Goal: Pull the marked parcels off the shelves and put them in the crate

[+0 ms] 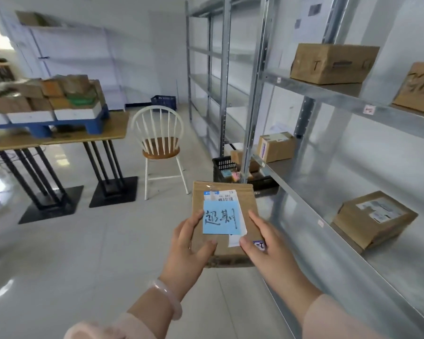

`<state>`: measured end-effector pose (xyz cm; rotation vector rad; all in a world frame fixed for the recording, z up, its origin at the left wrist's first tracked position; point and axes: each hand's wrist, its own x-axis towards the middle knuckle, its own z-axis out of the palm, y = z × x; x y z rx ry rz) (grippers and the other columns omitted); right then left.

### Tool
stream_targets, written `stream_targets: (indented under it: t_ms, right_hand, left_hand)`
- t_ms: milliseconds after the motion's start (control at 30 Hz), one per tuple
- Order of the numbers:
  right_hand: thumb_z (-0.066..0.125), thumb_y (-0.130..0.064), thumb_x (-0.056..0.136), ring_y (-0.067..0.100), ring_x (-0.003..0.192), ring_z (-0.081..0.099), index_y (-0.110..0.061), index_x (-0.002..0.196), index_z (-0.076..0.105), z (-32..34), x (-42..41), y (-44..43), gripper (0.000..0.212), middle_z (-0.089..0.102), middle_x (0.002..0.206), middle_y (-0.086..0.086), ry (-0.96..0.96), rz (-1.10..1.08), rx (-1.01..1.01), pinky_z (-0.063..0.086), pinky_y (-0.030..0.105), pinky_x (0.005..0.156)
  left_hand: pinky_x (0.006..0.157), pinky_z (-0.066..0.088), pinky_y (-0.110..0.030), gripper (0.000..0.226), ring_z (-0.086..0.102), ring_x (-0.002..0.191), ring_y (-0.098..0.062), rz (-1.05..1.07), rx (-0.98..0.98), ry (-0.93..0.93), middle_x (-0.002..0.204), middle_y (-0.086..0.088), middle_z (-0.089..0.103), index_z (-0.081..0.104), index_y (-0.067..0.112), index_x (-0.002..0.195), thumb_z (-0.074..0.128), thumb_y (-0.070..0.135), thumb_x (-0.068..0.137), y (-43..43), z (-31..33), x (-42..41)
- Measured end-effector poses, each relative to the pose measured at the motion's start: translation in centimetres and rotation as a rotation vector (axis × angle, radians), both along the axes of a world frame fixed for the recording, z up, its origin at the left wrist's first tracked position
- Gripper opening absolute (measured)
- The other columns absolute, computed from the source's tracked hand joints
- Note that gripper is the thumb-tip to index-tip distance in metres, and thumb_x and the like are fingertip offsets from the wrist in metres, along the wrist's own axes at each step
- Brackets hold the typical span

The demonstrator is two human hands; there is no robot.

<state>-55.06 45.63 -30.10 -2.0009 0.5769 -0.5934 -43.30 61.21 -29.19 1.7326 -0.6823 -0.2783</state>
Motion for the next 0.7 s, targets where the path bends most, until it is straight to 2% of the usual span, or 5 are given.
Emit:
stream_targets:
  t_ms: [100, 233, 400, 533, 700]
  right_hand:
    - [0.064, -0.046, 0.086, -0.001, 0.131, 0.036, -0.075, 0.120, 0.031, -0.4, 5.0, -2.3, 0.056, 0.036, 0.144, -0.022, 0.015, 0.026, 0.036, 0.040, 0.035, 0.108]
    - [0.065, -0.041, 0.087, -0.003, 0.131, 0.035, -0.077, 0.115, 0.032, -0.2, 12.5, -6.7, 0.056, 0.038, 0.142, -0.022, 0.004, 0.055, 0.037, 0.041, 0.014, 0.096]
    - [0.063, -0.048, 0.086, 0.007, 0.131, 0.040, -0.068, 0.128, 0.029, 0.3, 22.1, -12.7, 0.057, 0.039, 0.143, -0.018, 0.059, 0.081, 0.021, 0.047, 0.034, 0.102]
    - [0.064, -0.046, 0.086, -0.002, 0.123, 0.048, -0.071, 0.124, 0.030, -1.0, 28.7, -15.0, 0.057, 0.043, 0.138, -0.017, -0.013, 0.161, 0.107, 0.052, 0.019, 0.090]
    - [0.061, -0.064, 0.079, -0.001, 0.126, 0.043, -0.068, 0.130, 0.027, -3.5, 36.6, -19.0, 0.062, 0.037, 0.135, -0.027, 0.062, 0.139, 0.171, 0.052, 0.020, 0.092]
  left_hand:
    - [0.108, 0.040, -0.033, 0.056, 0.041, 0.124, 0.002, 0.011, 0.010, 0.040, 0.128, 0.022, 0.041, 0.043, 0.052, 0.126, 0.067, 0.018, 0.088, -2.2, -0.4, 4.8]
    - [0.104, 0.042, -0.028, 0.057, 0.041, 0.121, 0.007, 0.038, 0.011, 0.079, 0.133, 0.015, 0.042, 0.044, 0.055, 0.123, 0.065, 0.016, 0.088, -6.4, -0.4, 11.9]
    - [0.098, 0.045, -0.023, 0.055, 0.042, 0.121, 0.004, 0.074, 0.017, 0.116, 0.130, 0.017, 0.043, 0.045, 0.056, 0.123, 0.065, 0.018, 0.089, -11.1, 0.0, 20.9]
    - [0.089, 0.048, -0.020, 0.055, 0.046, 0.115, 0.006, 0.101, 0.036, 0.161, 0.128, 0.020, 0.044, 0.046, 0.057, 0.124, 0.065, 0.020, 0.088, -13.6, -1.0, 27.5]
    - [0.094, 0.053, -0.033, 0.056, 0.050, 0.116, -0.008, 0.062, 0.077, 0.179, 0.126, 0.011, 0.045, 0.046, 0.055, 0.124, 0.065, 0.015, 0.089, -17.5, -3.7, 36.9]
